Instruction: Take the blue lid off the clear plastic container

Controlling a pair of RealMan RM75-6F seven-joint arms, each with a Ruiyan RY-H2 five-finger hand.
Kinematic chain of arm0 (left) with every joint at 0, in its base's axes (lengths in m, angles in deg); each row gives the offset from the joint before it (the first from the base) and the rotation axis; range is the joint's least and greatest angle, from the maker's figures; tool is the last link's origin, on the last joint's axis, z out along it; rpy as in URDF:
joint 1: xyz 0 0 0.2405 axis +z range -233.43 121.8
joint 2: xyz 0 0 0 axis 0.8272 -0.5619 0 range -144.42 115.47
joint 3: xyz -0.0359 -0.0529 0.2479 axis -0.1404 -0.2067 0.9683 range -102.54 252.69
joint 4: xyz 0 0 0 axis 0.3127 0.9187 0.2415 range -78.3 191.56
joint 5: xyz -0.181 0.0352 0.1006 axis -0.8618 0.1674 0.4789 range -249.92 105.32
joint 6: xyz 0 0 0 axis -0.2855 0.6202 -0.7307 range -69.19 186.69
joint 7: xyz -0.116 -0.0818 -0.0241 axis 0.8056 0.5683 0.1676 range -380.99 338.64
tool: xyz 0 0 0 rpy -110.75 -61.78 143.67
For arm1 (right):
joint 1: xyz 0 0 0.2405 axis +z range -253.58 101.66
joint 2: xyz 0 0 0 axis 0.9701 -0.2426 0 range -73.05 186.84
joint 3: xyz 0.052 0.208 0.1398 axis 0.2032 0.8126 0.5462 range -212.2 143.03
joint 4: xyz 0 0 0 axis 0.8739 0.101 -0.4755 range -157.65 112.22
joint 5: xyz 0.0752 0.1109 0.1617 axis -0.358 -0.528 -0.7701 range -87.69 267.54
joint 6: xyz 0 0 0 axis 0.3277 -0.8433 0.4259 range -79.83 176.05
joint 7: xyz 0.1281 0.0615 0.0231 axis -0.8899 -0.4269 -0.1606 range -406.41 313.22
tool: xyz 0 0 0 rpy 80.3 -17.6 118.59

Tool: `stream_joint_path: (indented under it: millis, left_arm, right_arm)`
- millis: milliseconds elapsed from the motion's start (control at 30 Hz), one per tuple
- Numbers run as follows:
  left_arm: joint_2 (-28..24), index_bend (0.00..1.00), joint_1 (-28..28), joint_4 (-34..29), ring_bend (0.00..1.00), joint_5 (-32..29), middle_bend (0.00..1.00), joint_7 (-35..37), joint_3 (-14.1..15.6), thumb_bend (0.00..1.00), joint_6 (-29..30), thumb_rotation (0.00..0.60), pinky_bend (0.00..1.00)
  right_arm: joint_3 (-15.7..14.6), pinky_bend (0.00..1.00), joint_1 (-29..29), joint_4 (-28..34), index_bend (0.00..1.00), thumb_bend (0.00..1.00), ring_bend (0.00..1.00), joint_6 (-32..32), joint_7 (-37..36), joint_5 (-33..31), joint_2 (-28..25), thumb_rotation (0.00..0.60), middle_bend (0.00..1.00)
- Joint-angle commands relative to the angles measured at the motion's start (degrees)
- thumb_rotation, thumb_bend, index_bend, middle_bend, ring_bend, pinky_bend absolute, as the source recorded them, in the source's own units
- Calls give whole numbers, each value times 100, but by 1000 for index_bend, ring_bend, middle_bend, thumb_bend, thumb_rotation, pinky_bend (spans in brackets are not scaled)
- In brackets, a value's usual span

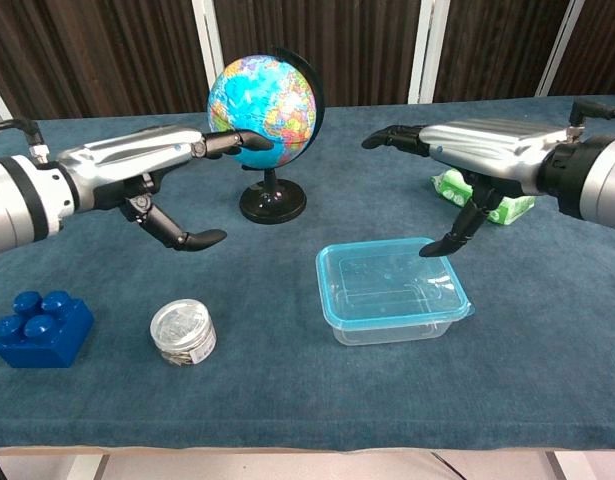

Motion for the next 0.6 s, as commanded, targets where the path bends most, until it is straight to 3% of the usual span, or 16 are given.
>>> stream_joint_path:
  millis: [33, 300, 367, 433, 600]
  left_arm:
    - [8, 0, -8, -7, 0, 0, 22, 4, 18, 350, -6, 600, 59]
    - [89, 0, -42, -323, 0, 152, 6, 803, 84, 277, -227, 562, 89]
    - [283, 0, -59, -211, 0, 388, 0, 867, 113, 271, -130, 515, 91]
    - [568, 0, -99, -9, 0, 551, 0, 788, 172, 258, -67, 428, 86]
    - [1262, 0, -181, 435, 0, 950, 0, 724, 301, 208, 98, 291, 75]
  right_arm:
    - [-23, 0, 5, 7, 0, 52, 0, -2, -14, 5, -21, 600, 0]
    - [-293, 0, -150, 0, 0, 52, 0, 221, -237, 589, -374, 600, 0]
    - [-418, 0, -247, -22, 0, 53, 0, 284, -422, 793, -542, 600, 0]
    - [-519, 0, -328, -108, 0, 53, 0, 287, -619, 896, -693, 600, 0]
    - [-644, 0, -409, -318, 0, 54, 0, 110, -885, 846, -1004, 600, 0]
